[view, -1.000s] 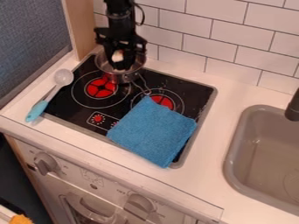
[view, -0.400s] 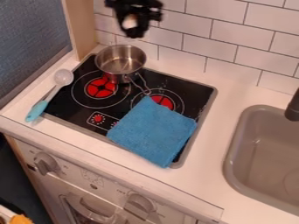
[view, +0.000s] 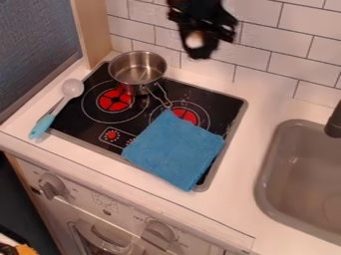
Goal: Take the sushi out of the silver pot and put it in the top right corner of the black burner
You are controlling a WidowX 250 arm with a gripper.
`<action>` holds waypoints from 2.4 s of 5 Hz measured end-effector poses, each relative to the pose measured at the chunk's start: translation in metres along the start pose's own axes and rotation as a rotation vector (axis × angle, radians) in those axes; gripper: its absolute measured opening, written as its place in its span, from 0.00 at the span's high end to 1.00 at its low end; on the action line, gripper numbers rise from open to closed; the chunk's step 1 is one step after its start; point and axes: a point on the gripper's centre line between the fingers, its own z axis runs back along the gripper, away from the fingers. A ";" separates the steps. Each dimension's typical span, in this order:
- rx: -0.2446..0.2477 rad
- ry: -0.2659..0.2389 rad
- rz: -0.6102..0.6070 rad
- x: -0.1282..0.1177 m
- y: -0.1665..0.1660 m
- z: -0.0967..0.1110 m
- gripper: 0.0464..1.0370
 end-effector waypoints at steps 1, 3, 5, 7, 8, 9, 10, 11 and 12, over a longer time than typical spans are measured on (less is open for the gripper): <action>-0.031 -0.022 -0.073 -0.001 -0.029 -0.009 0.58; -0.028 0.003 -0.142 -0.009 -0.052 -0.054 0.58; -0.027 0.002 -0.126 -0.012 -0.055 -0.079 0.49; -0.019 0.046 -0.073 -0.018 -0.047 -0.084 0.03; -0.018 0.051 -0.065 -0.019 -0.045 -0.081 0.04; -0.035 0.017 -0.046 -0.013 -0.042 -0.062 0.04; -0.044 0.001 -0.045 -0.012 -0.041 -0.047 0.04; -0.032 -0.056 -0.029 -0.008 -0.038 -0.011 0.04; -0.030 -0.091 -0.019 -0.011 -0.036 0.018 0.04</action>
